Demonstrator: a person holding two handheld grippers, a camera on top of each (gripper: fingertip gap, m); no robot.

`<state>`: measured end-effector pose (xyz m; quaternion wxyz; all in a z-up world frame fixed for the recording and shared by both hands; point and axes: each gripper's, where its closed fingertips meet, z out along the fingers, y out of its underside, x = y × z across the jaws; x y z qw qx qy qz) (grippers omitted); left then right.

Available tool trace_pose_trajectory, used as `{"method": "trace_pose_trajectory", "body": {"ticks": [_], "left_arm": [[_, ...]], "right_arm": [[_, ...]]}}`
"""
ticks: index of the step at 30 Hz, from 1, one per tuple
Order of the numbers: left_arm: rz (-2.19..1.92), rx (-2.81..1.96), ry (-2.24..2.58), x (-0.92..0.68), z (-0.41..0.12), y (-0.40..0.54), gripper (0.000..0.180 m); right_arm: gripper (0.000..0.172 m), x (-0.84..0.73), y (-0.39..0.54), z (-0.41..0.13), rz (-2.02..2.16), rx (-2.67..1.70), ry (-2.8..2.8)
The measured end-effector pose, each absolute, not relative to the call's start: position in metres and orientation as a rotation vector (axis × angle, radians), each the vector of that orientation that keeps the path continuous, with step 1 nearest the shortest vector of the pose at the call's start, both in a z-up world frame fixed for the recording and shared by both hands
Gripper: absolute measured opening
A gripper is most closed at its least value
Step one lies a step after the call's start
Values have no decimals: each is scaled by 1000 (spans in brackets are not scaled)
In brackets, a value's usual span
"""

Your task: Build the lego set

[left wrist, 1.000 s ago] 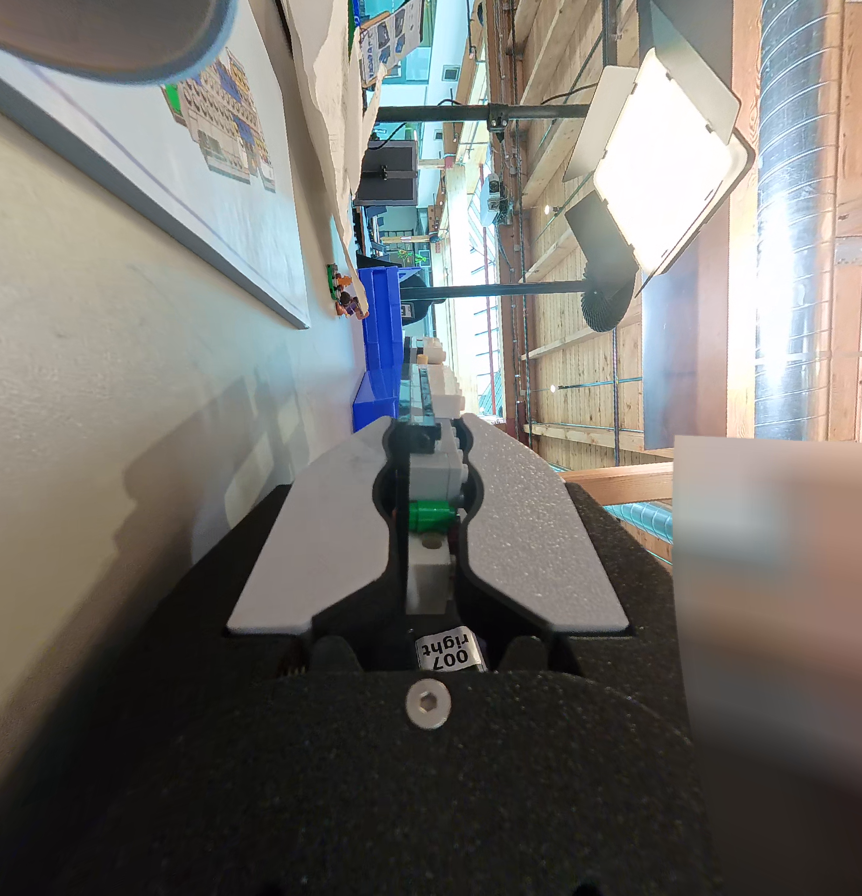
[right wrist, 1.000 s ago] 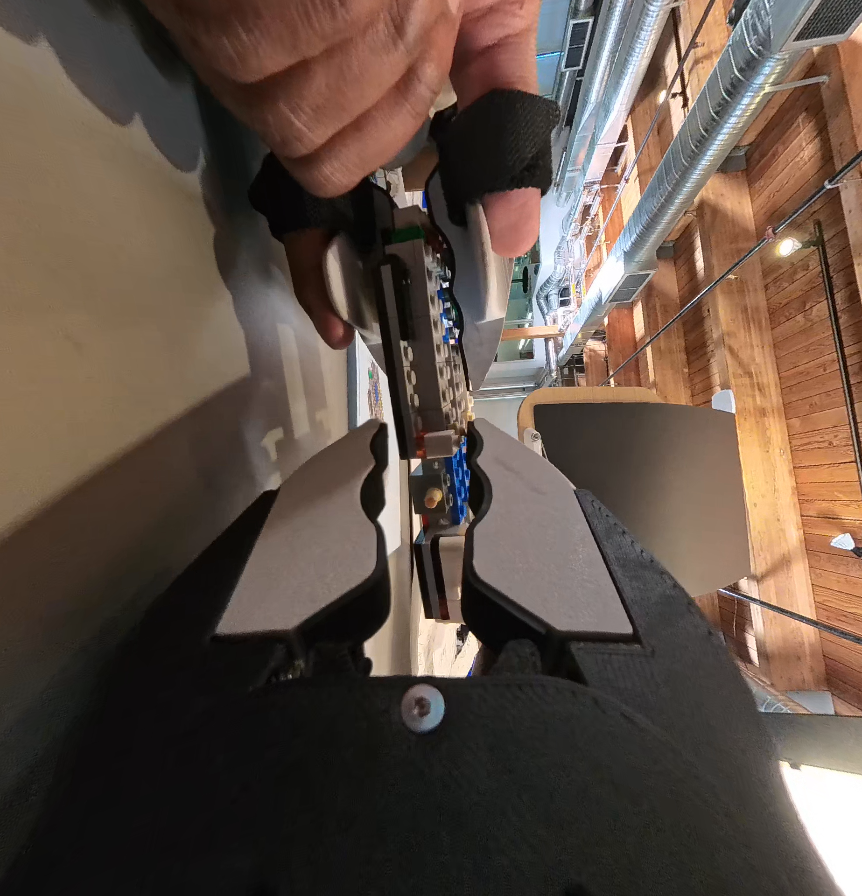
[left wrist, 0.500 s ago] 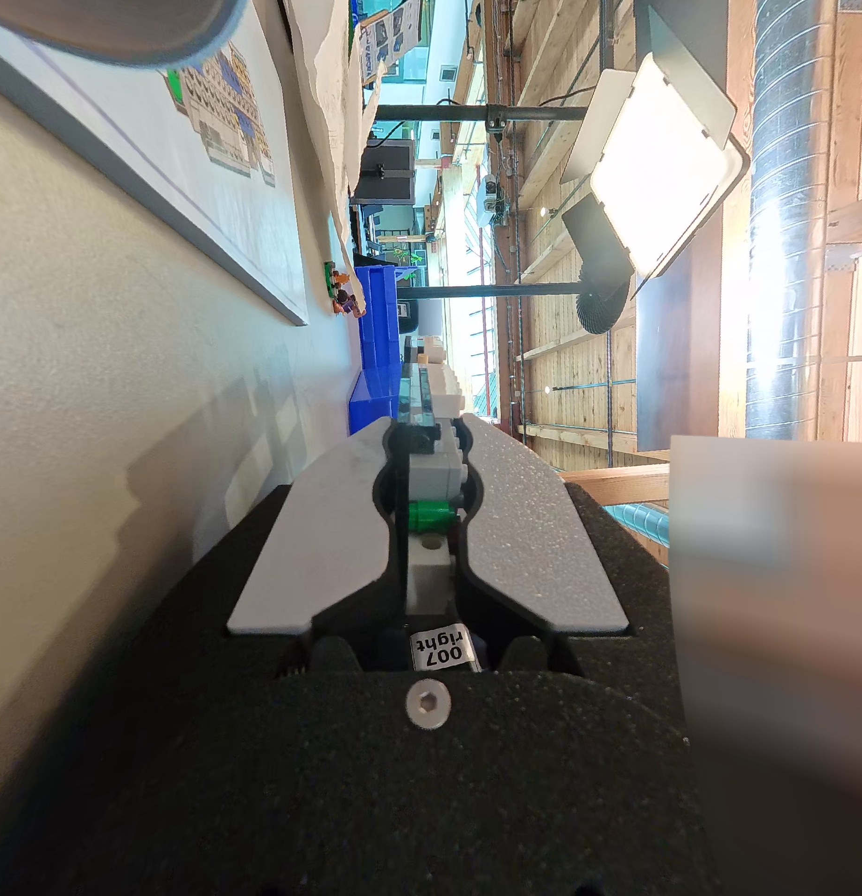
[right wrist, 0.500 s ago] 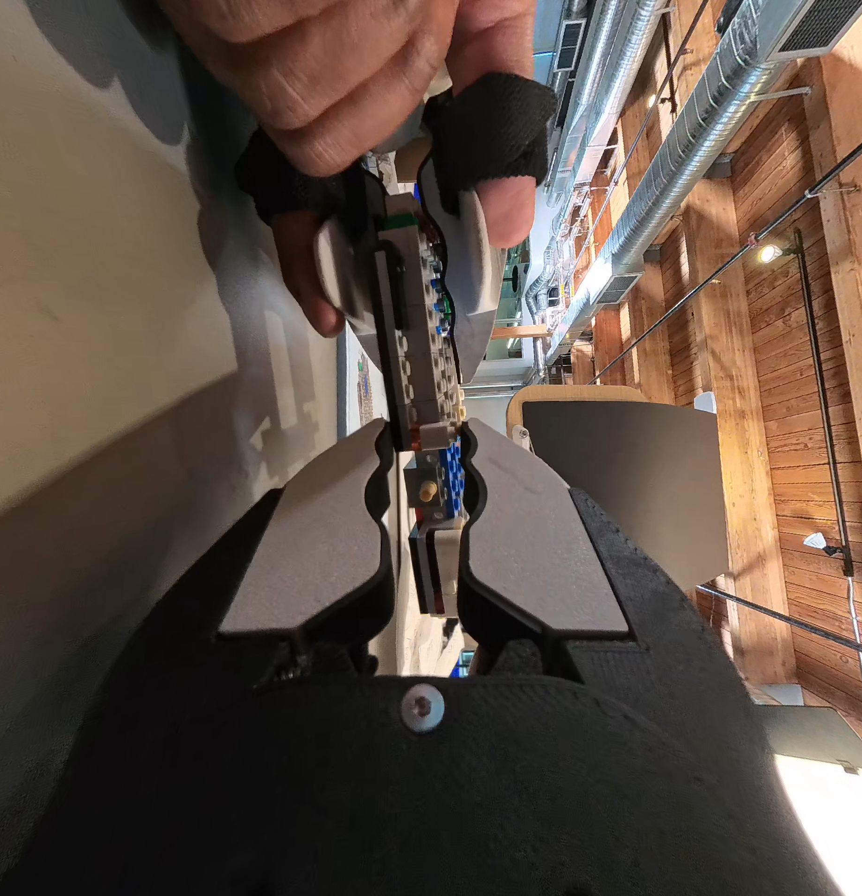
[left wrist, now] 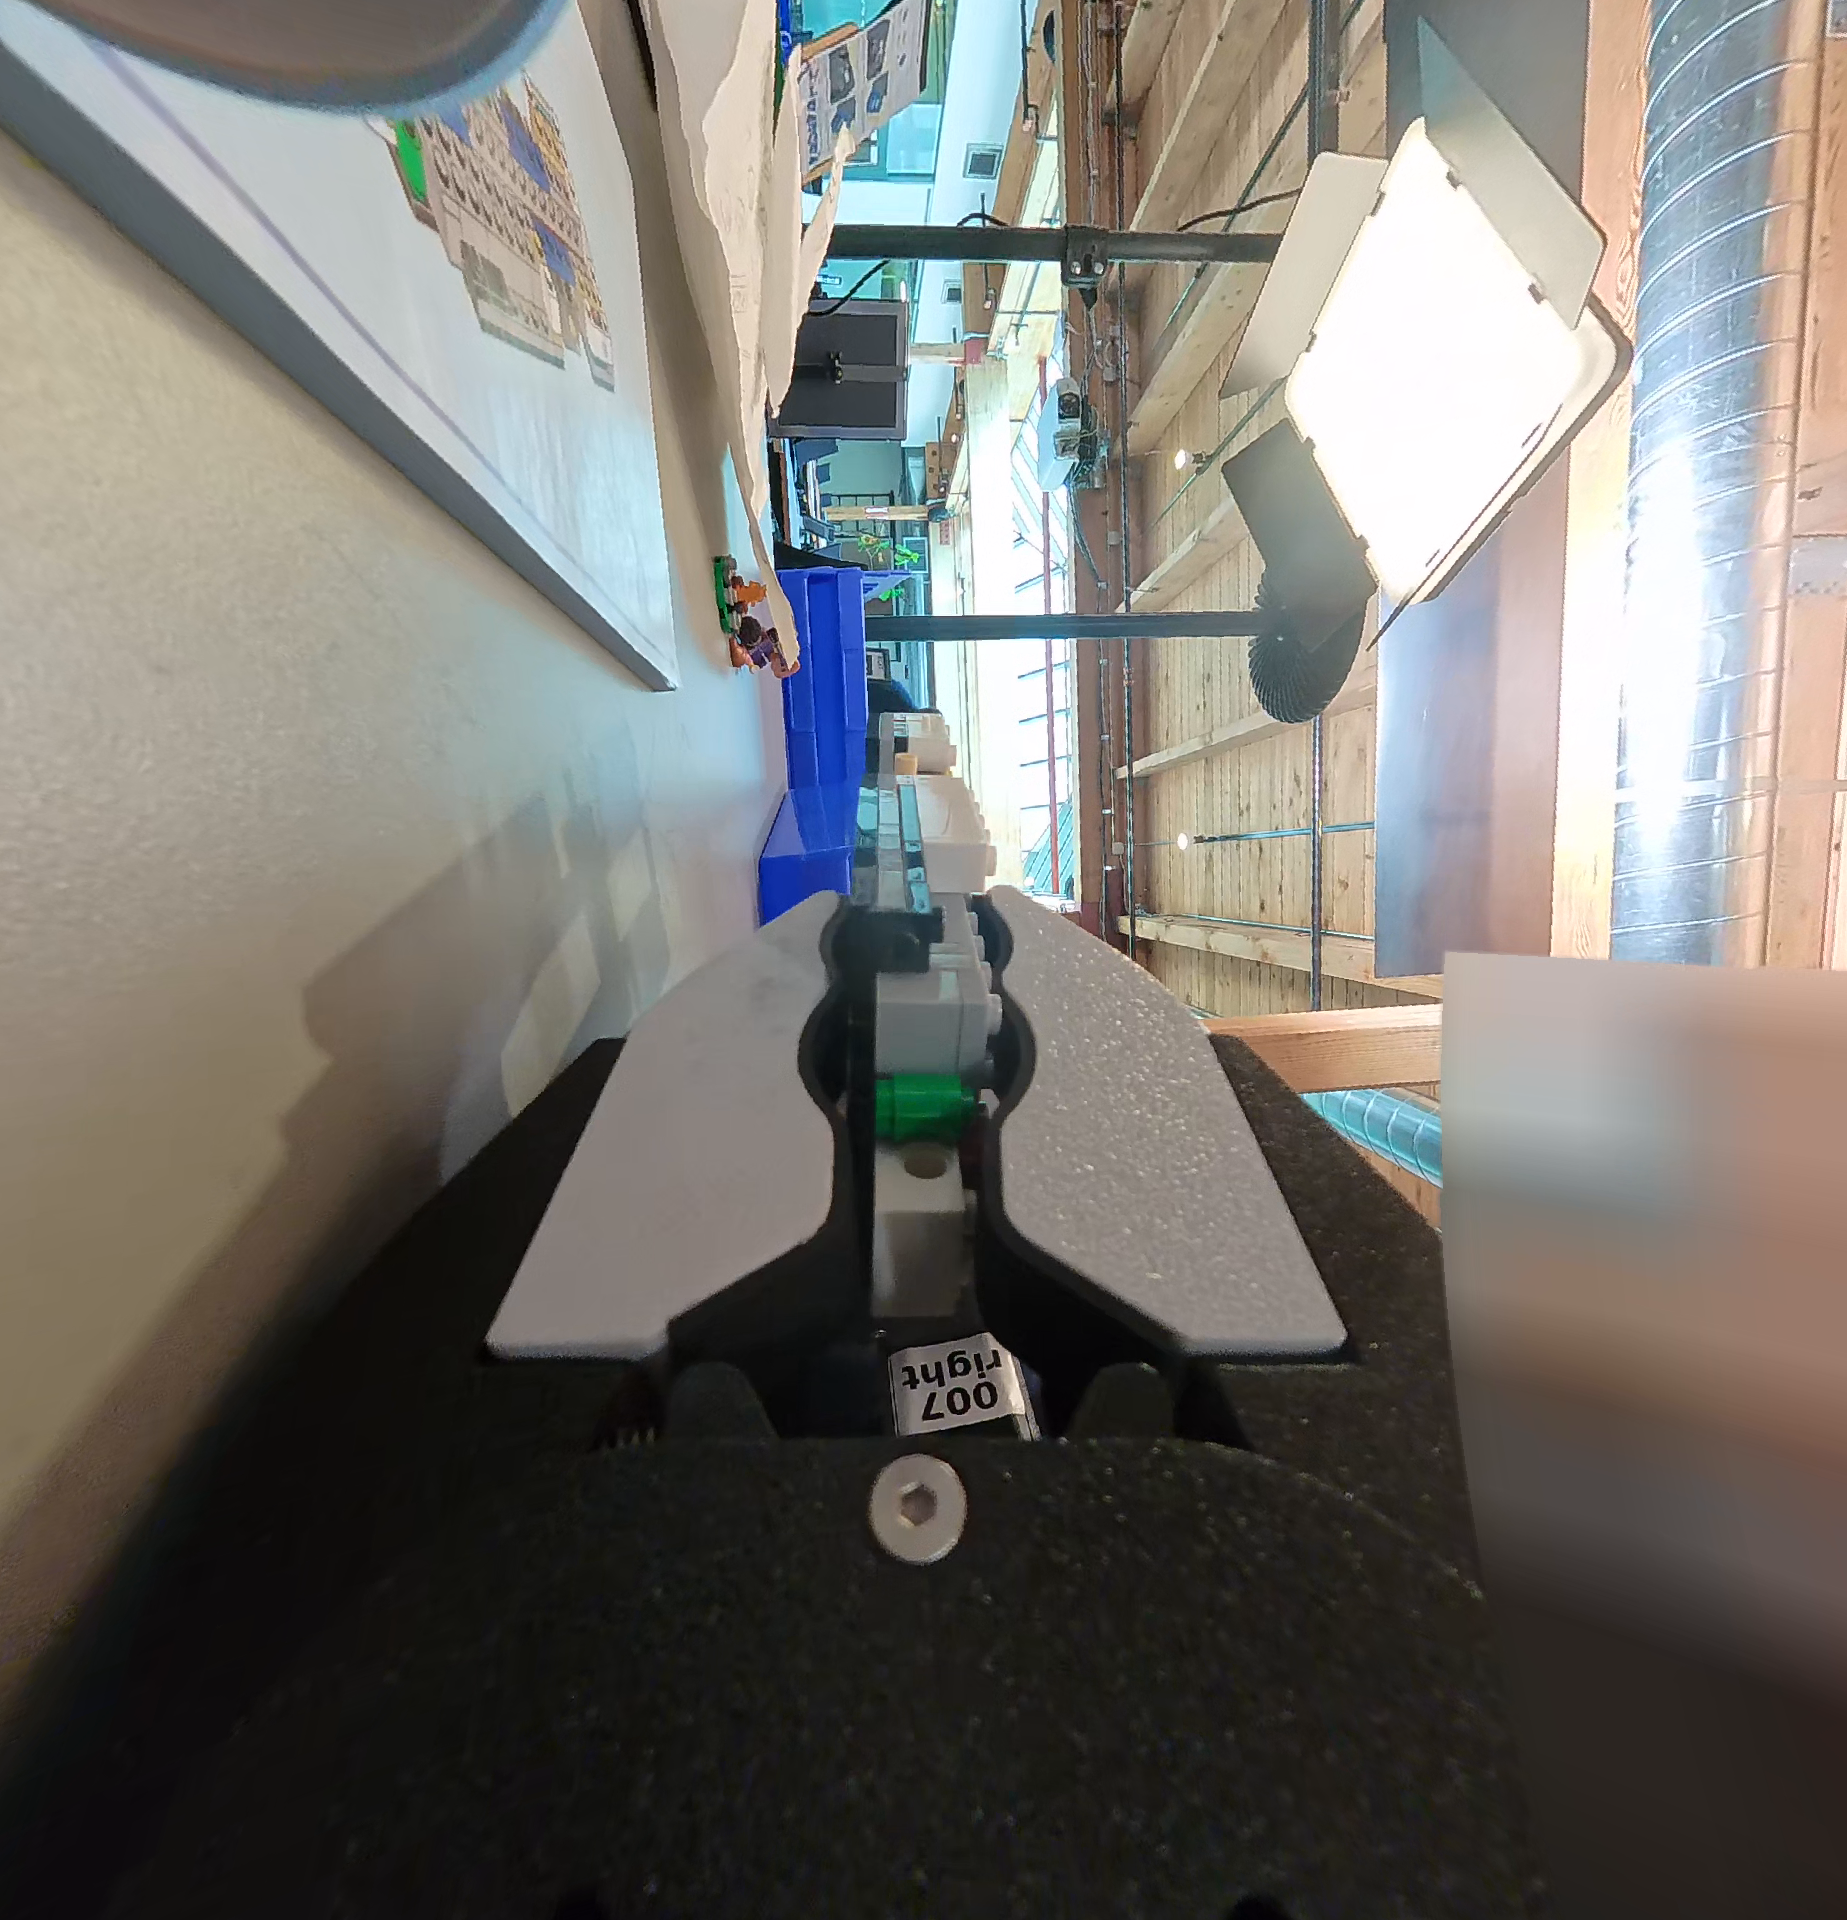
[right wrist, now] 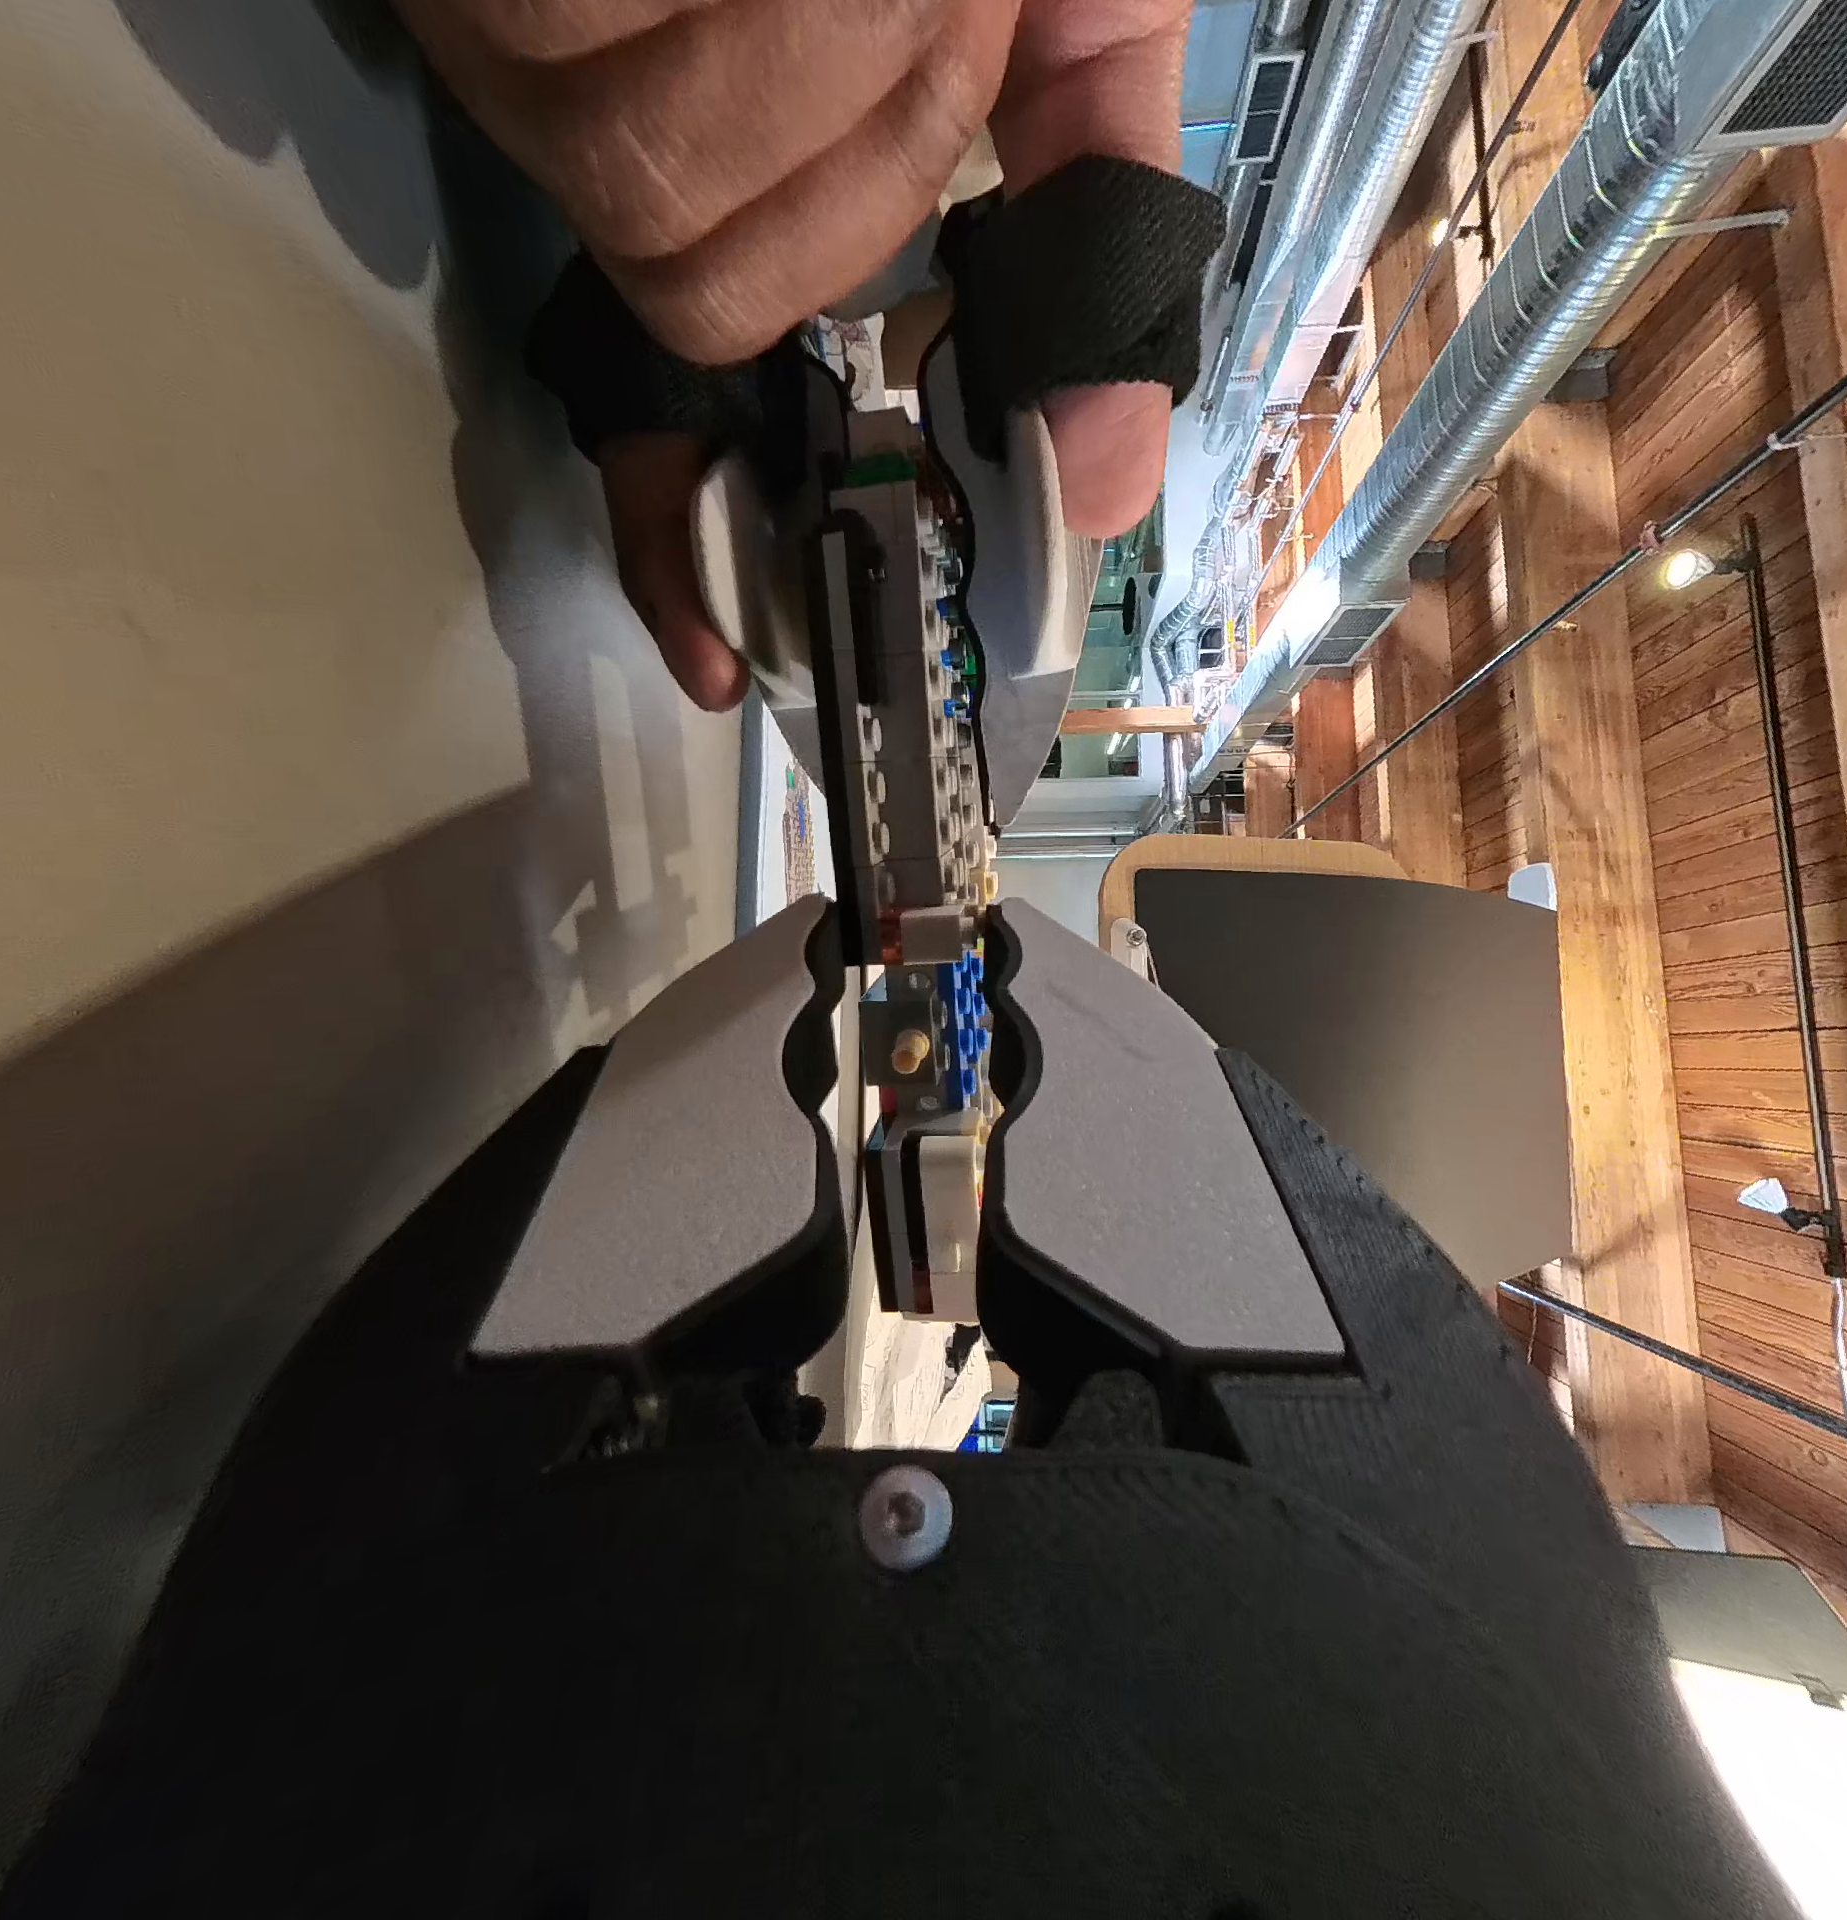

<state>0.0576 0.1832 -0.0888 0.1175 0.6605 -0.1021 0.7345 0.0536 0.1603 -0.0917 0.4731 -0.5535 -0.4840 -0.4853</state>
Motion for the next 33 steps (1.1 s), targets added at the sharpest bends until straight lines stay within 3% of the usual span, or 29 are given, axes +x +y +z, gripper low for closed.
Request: {"method": "trace_pose_trajectory", "body": {"ticks": [22,27,33], "left_arm": [[2164,1932,-296,59,-90,186,19],[2166,1934,-282,59,-91,188,20],[2171,1943,-310,59,-91,187,19]], "right_arm": [[26,53,162,-91,-1203,-1343,-1163],[39,53,160,-87,-1155,-1361,-1108],[30,50,158,-91,-1122,-1365,-1145]]}}
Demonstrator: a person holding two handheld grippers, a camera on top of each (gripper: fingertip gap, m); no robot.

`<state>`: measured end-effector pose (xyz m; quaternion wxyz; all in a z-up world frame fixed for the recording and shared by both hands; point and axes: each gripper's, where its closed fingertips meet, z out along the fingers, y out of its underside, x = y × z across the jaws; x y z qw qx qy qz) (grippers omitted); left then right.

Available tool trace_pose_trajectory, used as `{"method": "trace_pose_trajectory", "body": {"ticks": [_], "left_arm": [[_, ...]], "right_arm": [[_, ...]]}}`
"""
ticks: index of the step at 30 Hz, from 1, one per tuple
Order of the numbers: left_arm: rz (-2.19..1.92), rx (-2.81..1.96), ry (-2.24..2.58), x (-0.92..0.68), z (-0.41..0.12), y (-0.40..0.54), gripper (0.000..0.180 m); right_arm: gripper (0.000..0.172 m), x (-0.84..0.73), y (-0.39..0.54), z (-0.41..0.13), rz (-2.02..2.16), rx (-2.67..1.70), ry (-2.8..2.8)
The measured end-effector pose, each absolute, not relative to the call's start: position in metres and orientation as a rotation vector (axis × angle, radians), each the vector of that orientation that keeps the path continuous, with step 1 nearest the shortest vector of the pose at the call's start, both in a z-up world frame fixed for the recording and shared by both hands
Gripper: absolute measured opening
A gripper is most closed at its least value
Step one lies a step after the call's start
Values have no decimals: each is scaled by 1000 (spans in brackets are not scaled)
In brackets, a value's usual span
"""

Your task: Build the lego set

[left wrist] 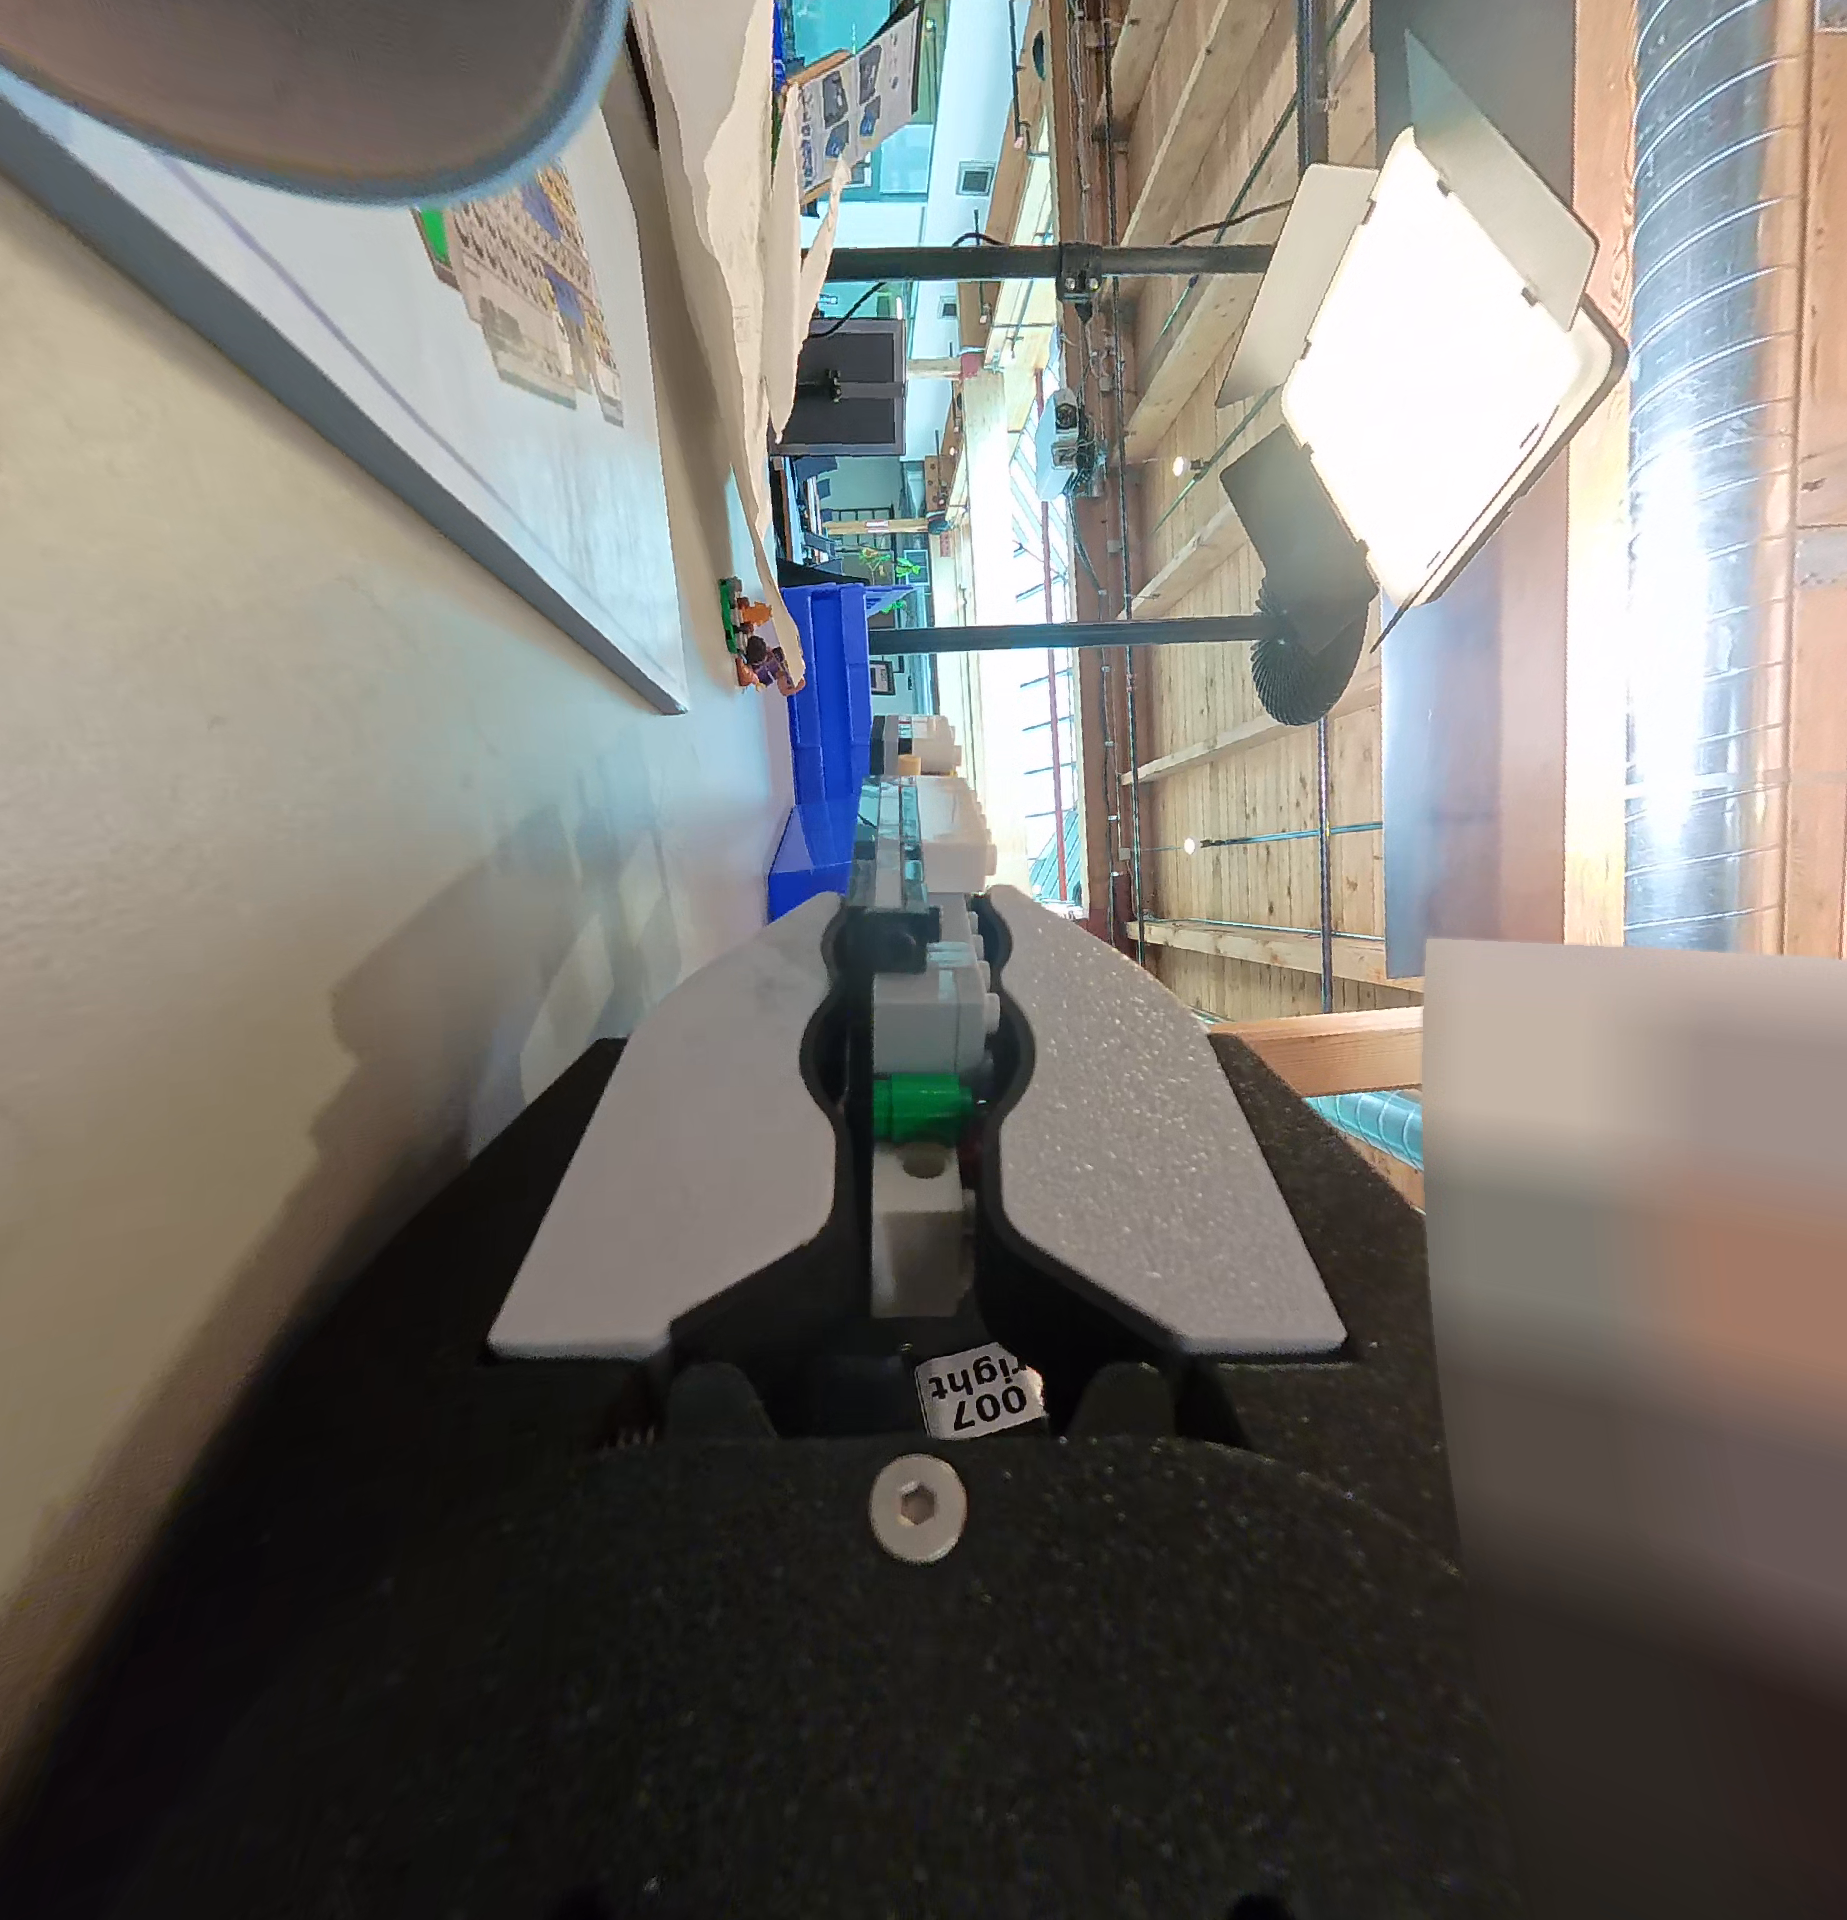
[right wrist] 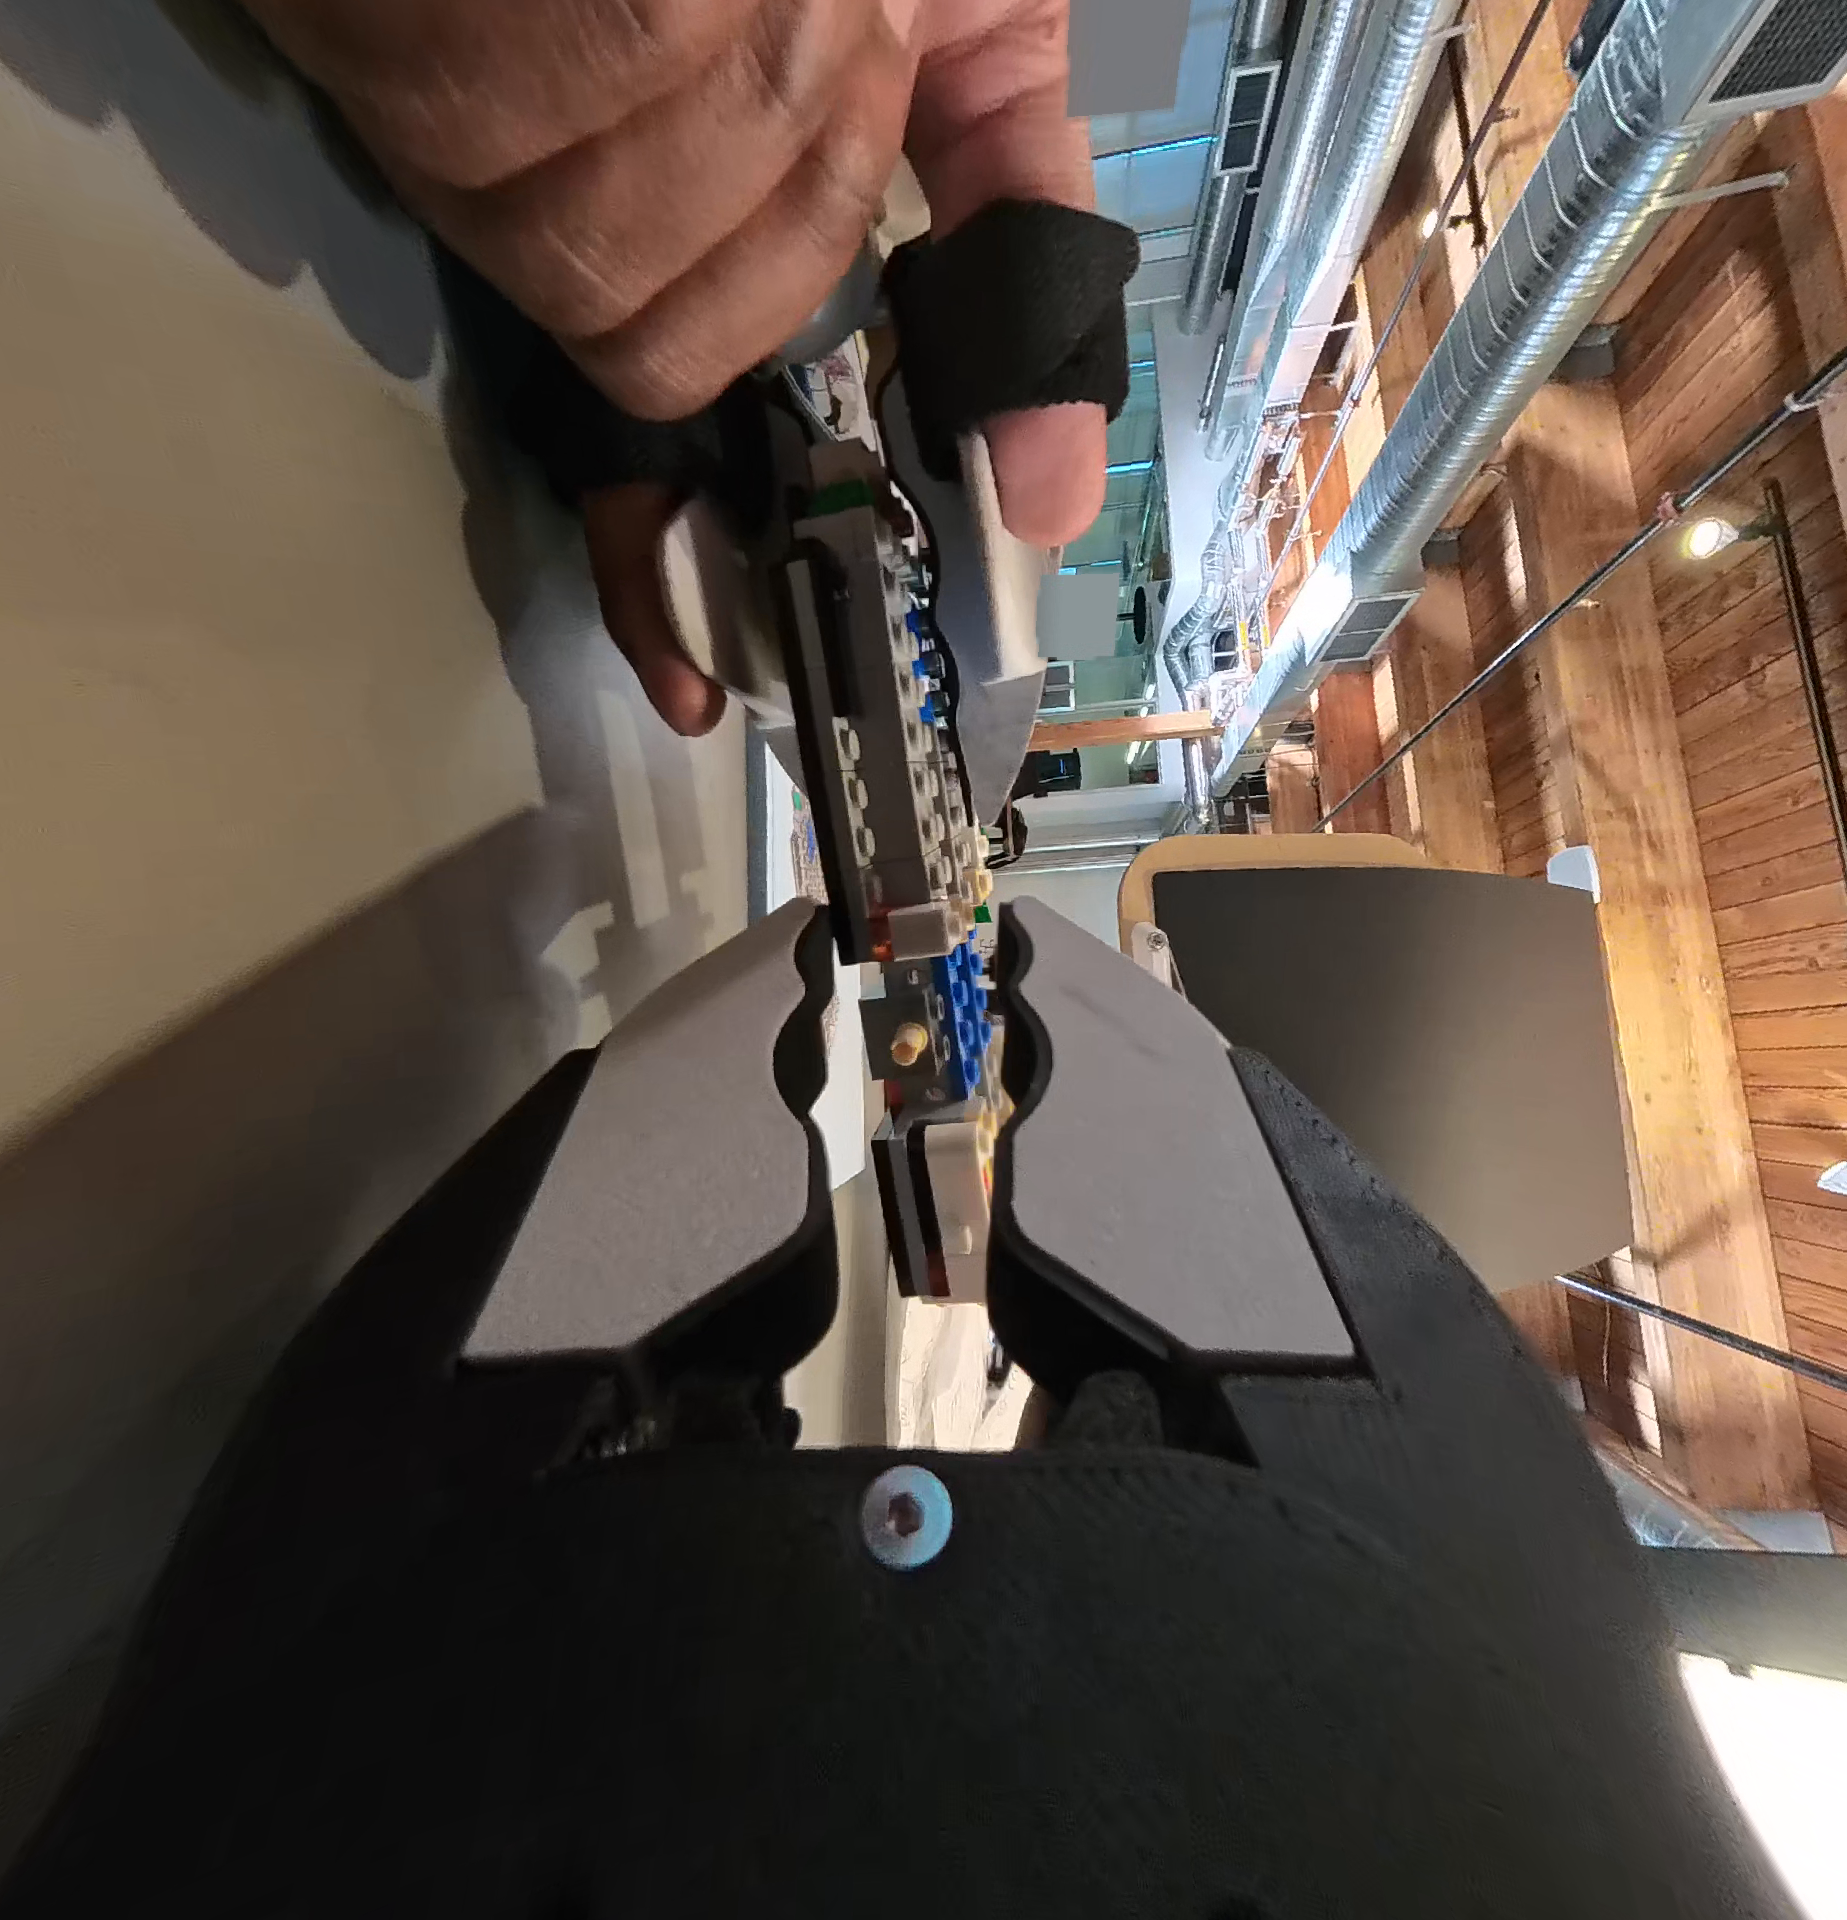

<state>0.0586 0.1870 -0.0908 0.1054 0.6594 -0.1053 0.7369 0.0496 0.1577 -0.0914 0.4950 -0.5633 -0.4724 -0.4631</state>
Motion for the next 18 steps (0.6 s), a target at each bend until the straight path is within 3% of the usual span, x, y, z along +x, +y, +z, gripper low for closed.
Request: {"method": "trace_pose_trajectory", "body": {"ticks": [18], "left_arm": [[2146,1962,-314,58,-93,185,20]], "right_arm": [[24,47,155,-97,-1121,-1374,-1211]]}}
